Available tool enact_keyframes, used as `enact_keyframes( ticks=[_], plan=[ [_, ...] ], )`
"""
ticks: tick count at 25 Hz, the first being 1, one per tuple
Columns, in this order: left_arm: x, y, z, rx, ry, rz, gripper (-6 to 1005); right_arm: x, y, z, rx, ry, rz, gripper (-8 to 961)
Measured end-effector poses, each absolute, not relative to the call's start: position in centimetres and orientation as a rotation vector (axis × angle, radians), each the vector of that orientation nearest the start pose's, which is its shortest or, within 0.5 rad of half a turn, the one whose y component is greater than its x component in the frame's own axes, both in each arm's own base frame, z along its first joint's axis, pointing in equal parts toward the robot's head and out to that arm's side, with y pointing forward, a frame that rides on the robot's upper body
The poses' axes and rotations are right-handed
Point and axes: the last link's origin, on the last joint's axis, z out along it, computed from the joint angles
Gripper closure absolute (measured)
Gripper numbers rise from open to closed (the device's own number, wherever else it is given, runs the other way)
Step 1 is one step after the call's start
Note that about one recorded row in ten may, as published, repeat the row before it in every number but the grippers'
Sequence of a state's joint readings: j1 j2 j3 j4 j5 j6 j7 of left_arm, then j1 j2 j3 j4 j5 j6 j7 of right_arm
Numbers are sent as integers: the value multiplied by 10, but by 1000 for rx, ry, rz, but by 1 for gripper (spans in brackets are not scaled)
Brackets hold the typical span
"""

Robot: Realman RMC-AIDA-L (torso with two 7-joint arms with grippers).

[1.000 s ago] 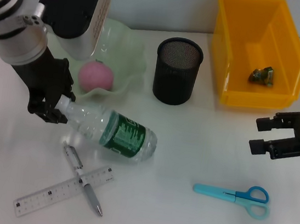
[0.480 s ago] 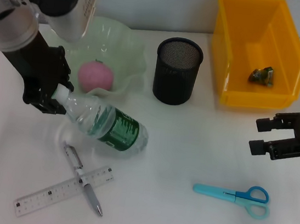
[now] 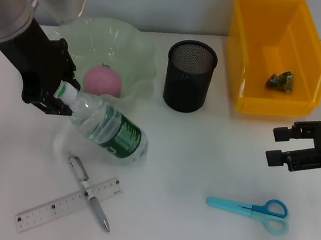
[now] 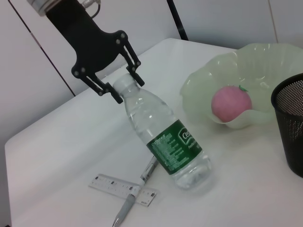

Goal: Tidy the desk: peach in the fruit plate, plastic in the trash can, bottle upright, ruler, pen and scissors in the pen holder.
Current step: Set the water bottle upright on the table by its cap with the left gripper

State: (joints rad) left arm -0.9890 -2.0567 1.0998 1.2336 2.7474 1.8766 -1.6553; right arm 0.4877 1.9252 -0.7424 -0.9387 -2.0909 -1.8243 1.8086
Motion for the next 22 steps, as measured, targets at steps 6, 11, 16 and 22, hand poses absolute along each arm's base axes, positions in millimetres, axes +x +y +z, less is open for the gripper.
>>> enact_keyframes(
  ticks=[6,11,16,22],
  plan=[
    [-103,390,50,-2952,324,786,557,268,319,89,-2839,886,417,151],
    [-102,391,54,-2948,312,783,556,268,318,89,-2838,888,418,151],
    [-101,391,60,-2945,289,786,554,268,318,89,-2838,886,424,151],
    [-102,392,67,-2947,262,778,553,267,318,89,-2842,870,427,151]
  ],
)
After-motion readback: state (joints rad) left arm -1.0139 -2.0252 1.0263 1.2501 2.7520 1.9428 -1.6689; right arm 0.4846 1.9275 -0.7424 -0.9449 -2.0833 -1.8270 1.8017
